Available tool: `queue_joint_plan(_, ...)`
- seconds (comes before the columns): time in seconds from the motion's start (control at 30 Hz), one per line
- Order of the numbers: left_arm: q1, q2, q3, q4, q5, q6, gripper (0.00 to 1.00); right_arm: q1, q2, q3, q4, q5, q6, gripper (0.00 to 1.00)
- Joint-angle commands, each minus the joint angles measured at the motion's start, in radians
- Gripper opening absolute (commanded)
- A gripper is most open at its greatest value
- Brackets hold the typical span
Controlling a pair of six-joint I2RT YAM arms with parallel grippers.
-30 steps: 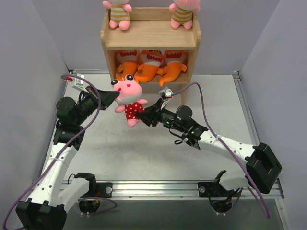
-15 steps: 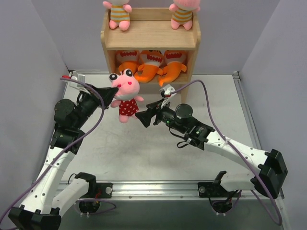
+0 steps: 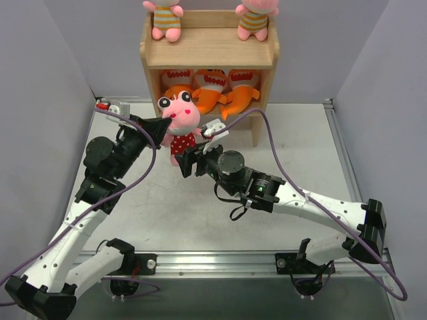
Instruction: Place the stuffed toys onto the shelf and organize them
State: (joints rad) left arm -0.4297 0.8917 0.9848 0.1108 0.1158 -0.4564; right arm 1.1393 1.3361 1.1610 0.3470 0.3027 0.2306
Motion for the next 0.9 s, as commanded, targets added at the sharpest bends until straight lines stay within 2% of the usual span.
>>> queue_joint_plan(0.0, -0.023, -0.004, 0.064, 0.081, -0.047, 0.038, 0.02, 0.008, 0.038, 0.068, -0.035, 0.139, 0.003, 0.66)
queue_joint_plan(0.13, -0.04, -0.004, 0.074, 0.082, -0.053, 0.045, 0.02, 0.008, 0.07, 0.086, -0.057, 0.168, 0.015, 0.66)
queue_joint_plan(0.87, -0.092, -0.004, 0.055, 0.066, -0.077, 0.068, 0.02, 0.008, 0.13, 0.132, 0.007, 0.116, -0.022, 0.64)
